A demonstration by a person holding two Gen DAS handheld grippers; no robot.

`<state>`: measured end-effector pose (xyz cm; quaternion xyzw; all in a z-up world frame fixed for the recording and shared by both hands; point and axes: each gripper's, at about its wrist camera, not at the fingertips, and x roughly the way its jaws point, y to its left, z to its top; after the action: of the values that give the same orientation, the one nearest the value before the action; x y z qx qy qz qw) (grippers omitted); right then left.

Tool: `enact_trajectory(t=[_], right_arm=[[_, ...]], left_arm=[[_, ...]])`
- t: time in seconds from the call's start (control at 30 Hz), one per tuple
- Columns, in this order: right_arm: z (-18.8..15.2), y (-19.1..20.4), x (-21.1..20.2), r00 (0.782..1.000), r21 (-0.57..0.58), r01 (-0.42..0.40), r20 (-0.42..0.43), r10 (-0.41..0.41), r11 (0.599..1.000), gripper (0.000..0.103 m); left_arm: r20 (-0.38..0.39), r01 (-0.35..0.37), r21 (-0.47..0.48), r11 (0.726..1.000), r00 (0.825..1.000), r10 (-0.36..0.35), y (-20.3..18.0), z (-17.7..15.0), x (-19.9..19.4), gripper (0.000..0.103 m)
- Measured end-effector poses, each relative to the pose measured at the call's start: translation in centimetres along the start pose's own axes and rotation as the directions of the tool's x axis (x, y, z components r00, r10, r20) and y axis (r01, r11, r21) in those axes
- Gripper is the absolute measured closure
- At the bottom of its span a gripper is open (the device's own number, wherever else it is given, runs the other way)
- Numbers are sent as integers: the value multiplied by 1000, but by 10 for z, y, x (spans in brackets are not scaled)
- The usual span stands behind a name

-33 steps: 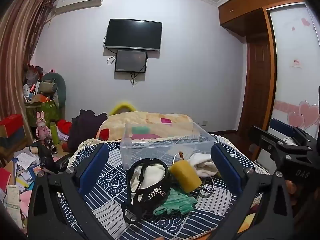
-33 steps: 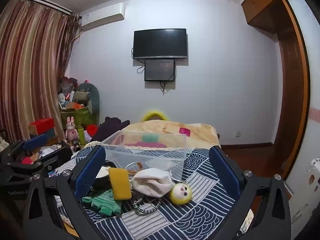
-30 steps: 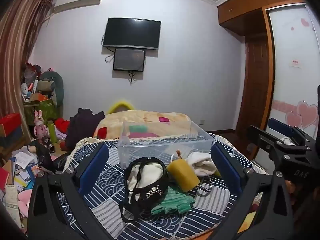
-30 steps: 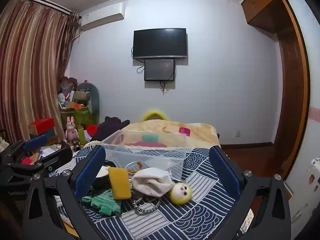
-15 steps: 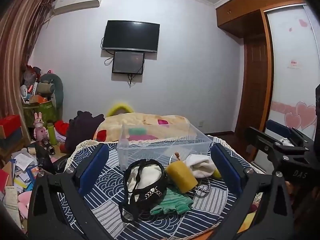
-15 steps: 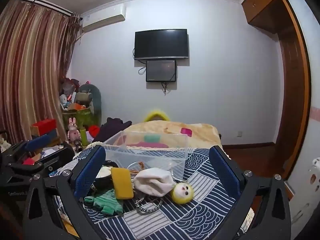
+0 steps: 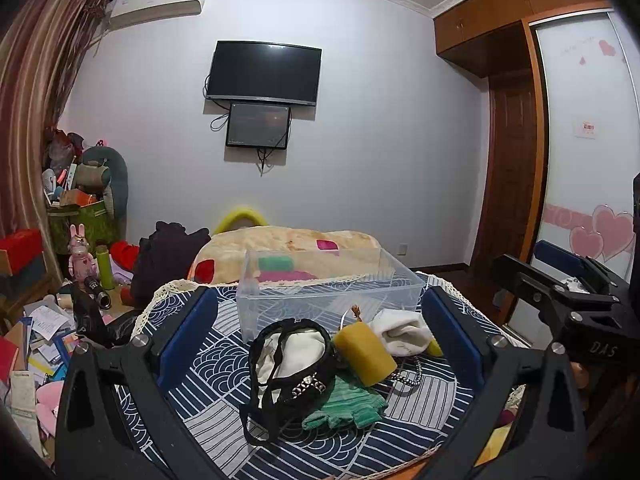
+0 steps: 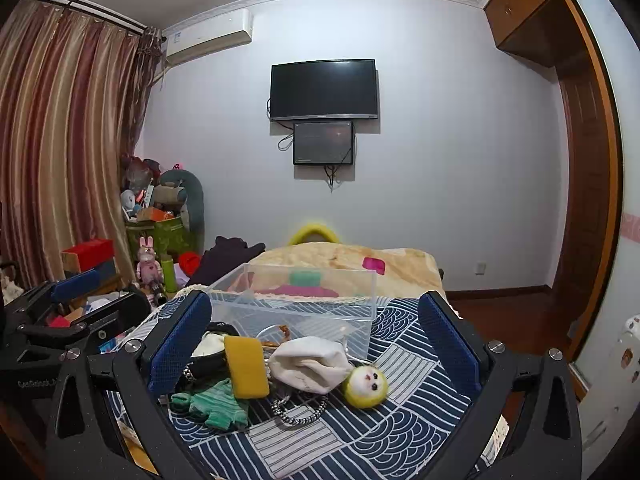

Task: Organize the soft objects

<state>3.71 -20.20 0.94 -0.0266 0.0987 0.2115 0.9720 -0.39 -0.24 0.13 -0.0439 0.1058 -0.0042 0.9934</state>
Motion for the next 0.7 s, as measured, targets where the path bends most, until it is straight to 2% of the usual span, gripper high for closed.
enact_trajectory(t=[0.7], right_arm=[[3,2,-4,1000,1,-6,8,6,1000,0]], left_arm=[[11,-6,1,1000,1000,6,3,4,-5,0]])
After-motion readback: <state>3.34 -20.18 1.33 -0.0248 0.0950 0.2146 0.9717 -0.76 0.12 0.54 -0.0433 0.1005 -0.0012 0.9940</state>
